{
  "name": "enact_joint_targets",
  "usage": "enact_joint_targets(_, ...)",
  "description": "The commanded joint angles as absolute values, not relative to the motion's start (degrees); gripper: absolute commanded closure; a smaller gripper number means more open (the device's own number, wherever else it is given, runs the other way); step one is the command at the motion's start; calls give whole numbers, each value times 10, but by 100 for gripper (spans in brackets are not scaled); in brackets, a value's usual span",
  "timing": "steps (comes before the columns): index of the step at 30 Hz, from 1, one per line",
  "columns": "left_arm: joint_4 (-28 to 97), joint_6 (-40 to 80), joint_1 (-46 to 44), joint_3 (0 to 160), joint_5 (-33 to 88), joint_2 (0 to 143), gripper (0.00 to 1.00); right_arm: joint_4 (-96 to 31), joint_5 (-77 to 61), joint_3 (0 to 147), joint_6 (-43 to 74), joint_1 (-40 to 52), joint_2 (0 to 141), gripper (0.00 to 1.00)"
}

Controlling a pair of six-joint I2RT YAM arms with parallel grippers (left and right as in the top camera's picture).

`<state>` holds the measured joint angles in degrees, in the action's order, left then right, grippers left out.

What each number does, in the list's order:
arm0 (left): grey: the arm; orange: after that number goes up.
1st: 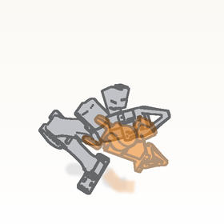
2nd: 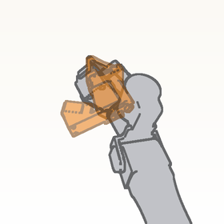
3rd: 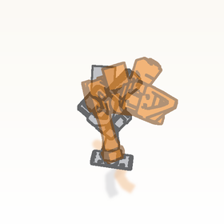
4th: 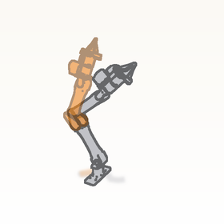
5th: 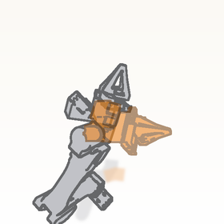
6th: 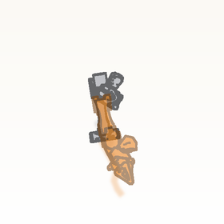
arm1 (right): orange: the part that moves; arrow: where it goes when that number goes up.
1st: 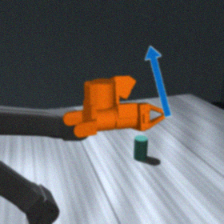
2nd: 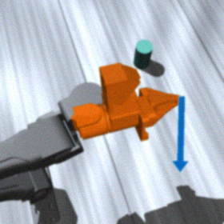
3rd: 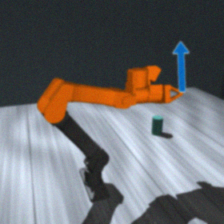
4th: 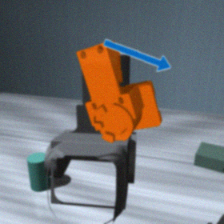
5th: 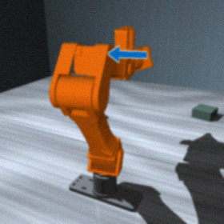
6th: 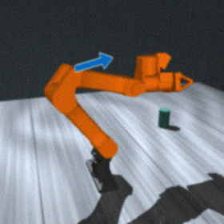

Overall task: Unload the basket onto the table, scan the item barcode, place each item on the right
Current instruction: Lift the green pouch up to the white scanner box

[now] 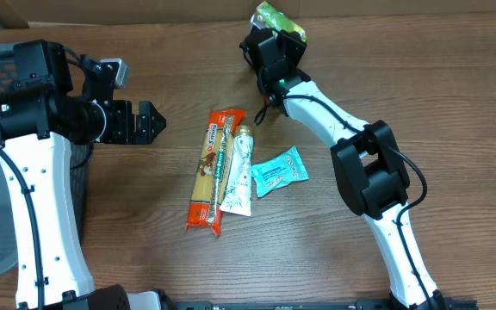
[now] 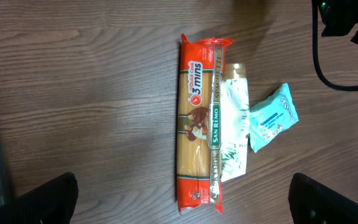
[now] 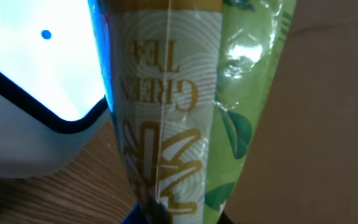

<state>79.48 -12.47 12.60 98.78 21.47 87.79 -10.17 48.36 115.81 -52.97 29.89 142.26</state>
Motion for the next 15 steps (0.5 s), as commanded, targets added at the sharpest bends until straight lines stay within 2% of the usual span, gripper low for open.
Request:
enact_joint_targets(1,794,-137,123,995,221,879,1,-91,526,1173,-535,299,1410,96)
enact_joint_targets(15,794,-137,123,995,221,879,0,-92,549,1174,-517,307,1376,96)
